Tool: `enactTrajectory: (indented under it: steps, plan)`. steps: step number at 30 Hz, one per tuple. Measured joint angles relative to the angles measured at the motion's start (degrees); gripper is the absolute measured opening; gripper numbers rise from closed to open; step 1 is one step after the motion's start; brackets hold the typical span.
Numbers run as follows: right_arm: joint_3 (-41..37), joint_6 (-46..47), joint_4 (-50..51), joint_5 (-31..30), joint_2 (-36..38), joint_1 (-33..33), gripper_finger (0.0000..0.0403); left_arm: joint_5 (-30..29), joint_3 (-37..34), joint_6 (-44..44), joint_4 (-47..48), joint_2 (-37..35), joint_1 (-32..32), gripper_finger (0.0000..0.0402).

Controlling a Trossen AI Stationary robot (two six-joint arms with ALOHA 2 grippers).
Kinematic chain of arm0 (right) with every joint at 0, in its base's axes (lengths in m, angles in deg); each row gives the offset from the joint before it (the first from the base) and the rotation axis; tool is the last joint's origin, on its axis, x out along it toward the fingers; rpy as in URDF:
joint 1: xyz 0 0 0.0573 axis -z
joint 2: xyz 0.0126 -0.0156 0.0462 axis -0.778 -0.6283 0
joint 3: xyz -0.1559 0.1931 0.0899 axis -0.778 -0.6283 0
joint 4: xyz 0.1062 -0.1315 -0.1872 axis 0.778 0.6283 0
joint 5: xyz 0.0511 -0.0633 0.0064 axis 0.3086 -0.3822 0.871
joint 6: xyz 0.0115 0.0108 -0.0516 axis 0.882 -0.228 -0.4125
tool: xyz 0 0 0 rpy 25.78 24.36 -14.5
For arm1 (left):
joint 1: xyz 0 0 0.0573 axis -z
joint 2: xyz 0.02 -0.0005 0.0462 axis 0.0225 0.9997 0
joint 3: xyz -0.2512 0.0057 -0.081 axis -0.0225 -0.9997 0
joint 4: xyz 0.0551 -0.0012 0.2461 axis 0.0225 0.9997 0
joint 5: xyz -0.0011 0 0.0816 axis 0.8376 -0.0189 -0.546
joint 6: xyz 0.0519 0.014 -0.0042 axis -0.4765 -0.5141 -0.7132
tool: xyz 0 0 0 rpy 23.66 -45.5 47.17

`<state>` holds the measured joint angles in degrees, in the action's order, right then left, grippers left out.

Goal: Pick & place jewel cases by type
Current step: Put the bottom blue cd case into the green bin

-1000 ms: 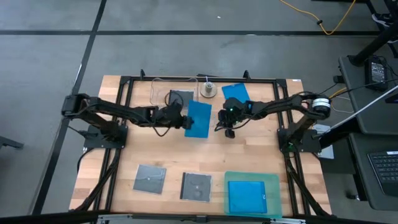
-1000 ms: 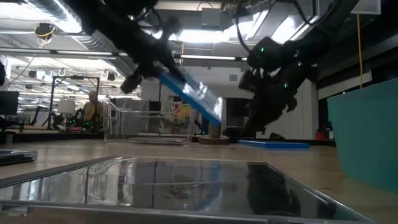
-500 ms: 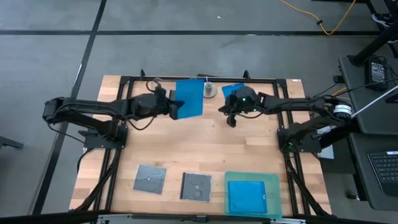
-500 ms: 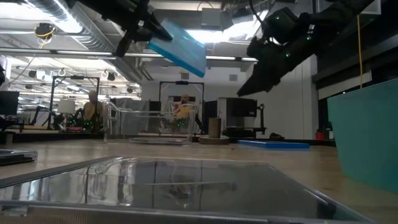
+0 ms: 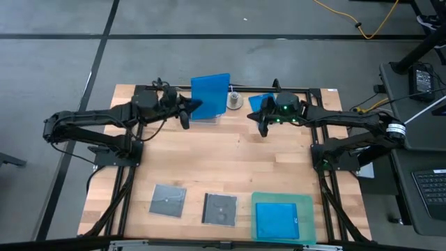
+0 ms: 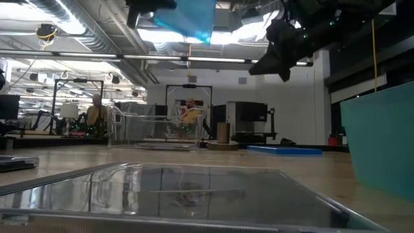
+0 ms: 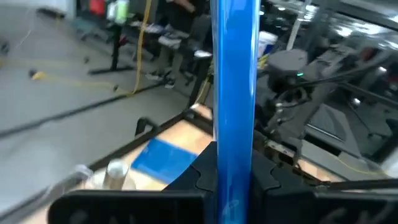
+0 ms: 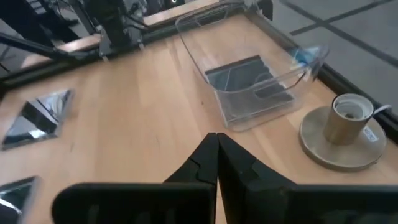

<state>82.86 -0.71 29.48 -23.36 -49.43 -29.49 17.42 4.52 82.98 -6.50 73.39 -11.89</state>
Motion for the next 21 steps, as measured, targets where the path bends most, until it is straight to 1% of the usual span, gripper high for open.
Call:
enactTrajectory:
  steps: [8, 13, 15, 21]
  plan:
    - [0.00, 5.17, 0.11, -0.83, 0.90, -0.04, 0.0007, 7.81, 4.51, -12.24, 0.10, 0.03, -0.07, 0.0020]
    - [0.00, 6.83, 0.07, -0.87, 0.90, -0.55, 0.0007, 12.82, 7.01, -20.13, 0.09, 0.03, 0.20, 0.0020]
    - [0.00, 7.37, 0.09, -0.88, 0.90, -0.88, 0.0007, 14.09, 7.91, -24.15, 0.09, 0.03, 0.67, 0.0020]
    - [0.00, 8.42, 0.05, -0.90, 0.90, -0.94, 0.0007, 15.26, 11.19, -38.79, 0.14, 0.05, 2.87, 0.0022]
